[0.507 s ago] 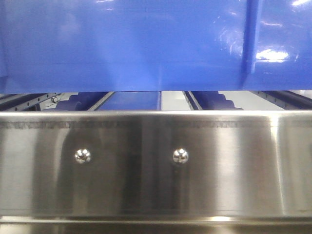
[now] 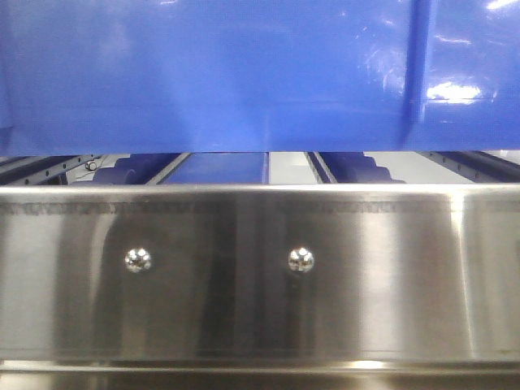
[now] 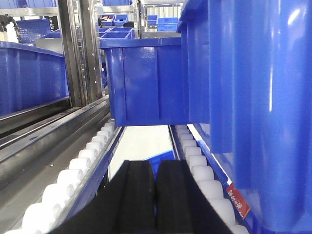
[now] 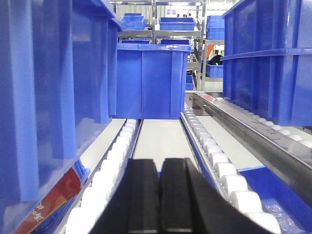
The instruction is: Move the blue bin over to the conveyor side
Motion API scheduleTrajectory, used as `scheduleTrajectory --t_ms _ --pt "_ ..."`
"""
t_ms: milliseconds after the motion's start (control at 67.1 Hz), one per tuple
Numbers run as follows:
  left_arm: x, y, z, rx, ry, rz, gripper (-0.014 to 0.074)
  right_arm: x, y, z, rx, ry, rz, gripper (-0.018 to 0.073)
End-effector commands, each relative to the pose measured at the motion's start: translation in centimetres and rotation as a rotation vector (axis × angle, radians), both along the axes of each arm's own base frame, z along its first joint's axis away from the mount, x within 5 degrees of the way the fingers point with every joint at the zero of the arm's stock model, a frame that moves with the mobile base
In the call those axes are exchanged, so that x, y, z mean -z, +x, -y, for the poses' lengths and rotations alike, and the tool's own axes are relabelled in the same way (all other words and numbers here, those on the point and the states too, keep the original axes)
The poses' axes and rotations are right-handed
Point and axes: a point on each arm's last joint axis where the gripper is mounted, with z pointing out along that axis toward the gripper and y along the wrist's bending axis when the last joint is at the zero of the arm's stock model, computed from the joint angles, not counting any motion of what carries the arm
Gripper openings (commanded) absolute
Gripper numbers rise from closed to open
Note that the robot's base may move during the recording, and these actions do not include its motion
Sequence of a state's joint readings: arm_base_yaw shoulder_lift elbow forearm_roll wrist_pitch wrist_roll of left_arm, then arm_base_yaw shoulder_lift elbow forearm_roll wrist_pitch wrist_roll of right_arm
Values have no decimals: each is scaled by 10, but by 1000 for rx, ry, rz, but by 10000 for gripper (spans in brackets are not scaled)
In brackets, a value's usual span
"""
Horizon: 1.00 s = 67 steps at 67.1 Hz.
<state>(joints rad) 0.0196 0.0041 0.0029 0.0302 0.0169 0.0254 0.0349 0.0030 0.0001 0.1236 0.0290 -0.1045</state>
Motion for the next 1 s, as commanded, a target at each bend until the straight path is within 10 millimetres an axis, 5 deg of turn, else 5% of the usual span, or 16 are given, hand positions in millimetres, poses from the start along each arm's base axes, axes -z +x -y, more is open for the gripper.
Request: scheduleTrajectory --t_ms 0,611,715,820,984 --pt "-3 -1 0 2 6 24 -6 -2 0 0 4 5 18 -79" --pt "-8 -1 0 4 4 87 -6 -12 -2 2 19 10 134 -79" --pt "-29 -6 0 2 4 97 -6 -30 -6 1 6 9 114 -66" --pt "-66 -18 0 -4 15 104 -5 -64 -17 -1 -12 5 113 62" --pt "-127 -43 -1 -15 16 111 126 -120 -43 -1 -31 7 206 422"
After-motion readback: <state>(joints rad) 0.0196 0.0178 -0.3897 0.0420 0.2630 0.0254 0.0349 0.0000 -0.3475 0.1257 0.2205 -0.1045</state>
